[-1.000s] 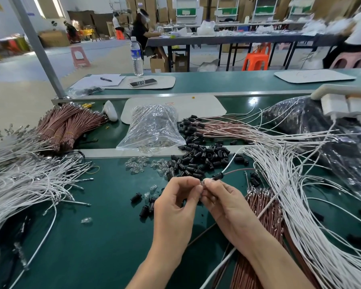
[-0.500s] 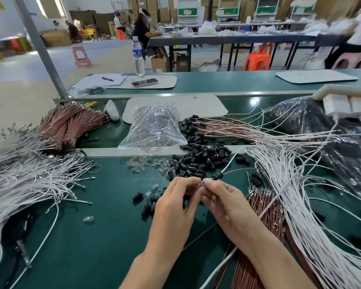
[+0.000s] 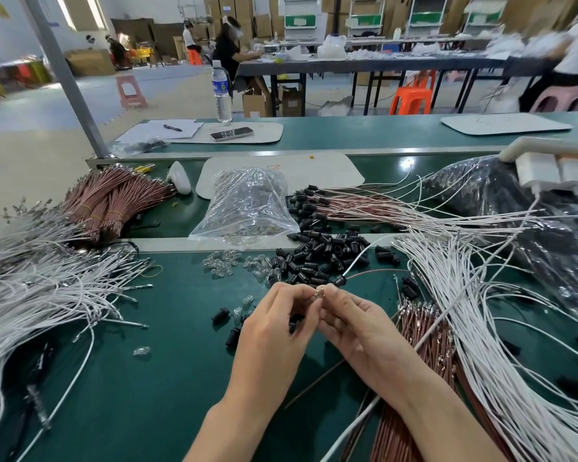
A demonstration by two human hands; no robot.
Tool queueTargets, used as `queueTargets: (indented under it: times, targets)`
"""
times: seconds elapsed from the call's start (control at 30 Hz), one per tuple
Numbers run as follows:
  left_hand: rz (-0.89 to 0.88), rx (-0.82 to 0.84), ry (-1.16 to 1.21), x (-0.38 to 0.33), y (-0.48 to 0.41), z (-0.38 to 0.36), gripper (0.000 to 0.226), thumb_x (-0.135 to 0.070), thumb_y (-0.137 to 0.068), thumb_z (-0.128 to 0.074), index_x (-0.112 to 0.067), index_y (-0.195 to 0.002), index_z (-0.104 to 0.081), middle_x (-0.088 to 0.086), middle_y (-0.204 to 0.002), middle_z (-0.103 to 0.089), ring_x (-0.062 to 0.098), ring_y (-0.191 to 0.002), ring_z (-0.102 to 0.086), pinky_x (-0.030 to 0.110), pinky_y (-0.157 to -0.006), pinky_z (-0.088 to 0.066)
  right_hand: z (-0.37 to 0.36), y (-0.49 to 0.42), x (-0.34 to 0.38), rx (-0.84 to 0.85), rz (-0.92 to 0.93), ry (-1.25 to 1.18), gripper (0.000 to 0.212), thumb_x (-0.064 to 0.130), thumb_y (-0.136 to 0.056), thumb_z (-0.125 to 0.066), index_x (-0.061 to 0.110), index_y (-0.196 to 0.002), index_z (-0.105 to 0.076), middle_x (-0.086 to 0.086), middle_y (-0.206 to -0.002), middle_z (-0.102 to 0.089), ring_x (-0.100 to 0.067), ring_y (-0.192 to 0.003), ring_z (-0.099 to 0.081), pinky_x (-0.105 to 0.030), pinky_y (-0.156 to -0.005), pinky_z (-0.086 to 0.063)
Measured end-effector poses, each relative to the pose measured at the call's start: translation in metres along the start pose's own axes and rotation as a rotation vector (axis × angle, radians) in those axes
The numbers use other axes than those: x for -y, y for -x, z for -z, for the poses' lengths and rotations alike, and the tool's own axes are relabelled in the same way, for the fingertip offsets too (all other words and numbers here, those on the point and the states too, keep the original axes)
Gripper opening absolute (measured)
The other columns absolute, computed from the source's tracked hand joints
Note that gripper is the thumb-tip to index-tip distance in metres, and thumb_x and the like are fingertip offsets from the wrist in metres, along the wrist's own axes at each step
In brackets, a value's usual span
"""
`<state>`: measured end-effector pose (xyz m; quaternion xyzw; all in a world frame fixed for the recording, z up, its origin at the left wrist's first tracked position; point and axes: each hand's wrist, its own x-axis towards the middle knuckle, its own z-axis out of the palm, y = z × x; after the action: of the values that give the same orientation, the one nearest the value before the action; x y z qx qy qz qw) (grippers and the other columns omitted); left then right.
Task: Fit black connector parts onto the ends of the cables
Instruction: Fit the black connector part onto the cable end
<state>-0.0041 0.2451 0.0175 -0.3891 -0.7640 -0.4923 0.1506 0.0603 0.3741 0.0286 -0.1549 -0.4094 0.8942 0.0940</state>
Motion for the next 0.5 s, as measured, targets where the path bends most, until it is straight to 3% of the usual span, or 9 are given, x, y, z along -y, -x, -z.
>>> queueTargets:
  times: [0.1,0.2,0.33,0.5]
  targets:
    - [-0.001,0.01,-0.003,0.0004,0.0007,-0.001,0.017,-0.035,-0.096,-0.06,-0.022,-0.104,-0.066,-0.018,-0.096,-0.062,-0.001,-0.09,-0.062,0.011,-0.077,-0.048,0.001,-0.0015,0.0007,-0.029,0.02,0.008,0.038,0.028,-0.066,-0.083,0.002,-0.092,-0.078,-0.015,-0.089,-0.072,-0.015,-0.074,-0.069,-0.023,-0.072,-0.06]
    - [0.011,0.006,0.027,0.0021,0.0013,-0.0025,0.014,-0.031,-0.094,-0.064,-0.021,-0.103,-0.067,-0.019,-0.097,-0.064,-0.003,-0.093,-0.063,0.01,-0.079,-0.047,0.0014,-0.001,0.0002,-0.059,0.037,0.015,0.027,0.028,-0.062,-0.082,0.008,-0.081,-0.081,-0.01,-0.077,-0.073,-0.01,-0.066,-0.07,-0.017,-0.062,-0.057]
    - [0.025,-0.033,0.075,0.002,0.0025,-0.0049,0.011,-0.023,-0.091,-0.066,-0.018,-0.1,-0.07,-0.018,-0.094,-0.066,-0.009,-0.093,-0.064,0.005,-0.079,-0.044,0.0009,0.0005,-0.0009,-0.044,0.033,-0.018,0.023,0.025,-0.066,-0.081,0.008,-0.081,-0.081,-0.009,-0.079,-0.074,-0.01,-0.068,-0.07,-0.017,-0.063,-0.057]
    - [0.012,-0.056,0.07,0.0006,0.0032,-0.0077,0.012,-0.027,-0.094,-0.067,-0.017,-0.1,-0.071,-0.017,-0.094,-0.066,-0.003,-0.09,-0.065,0.012,-0.076,-0.05,0.0001,0.0009,-0.002,-0.04,0.028,-0.065,0.021,0.021,-0.071,-0.078,0.004,-0.083,-0.078,-0.009,-0.079,-0.072,-0.01,-0.067,-0.069,-0.017,-0.064,-0.058]
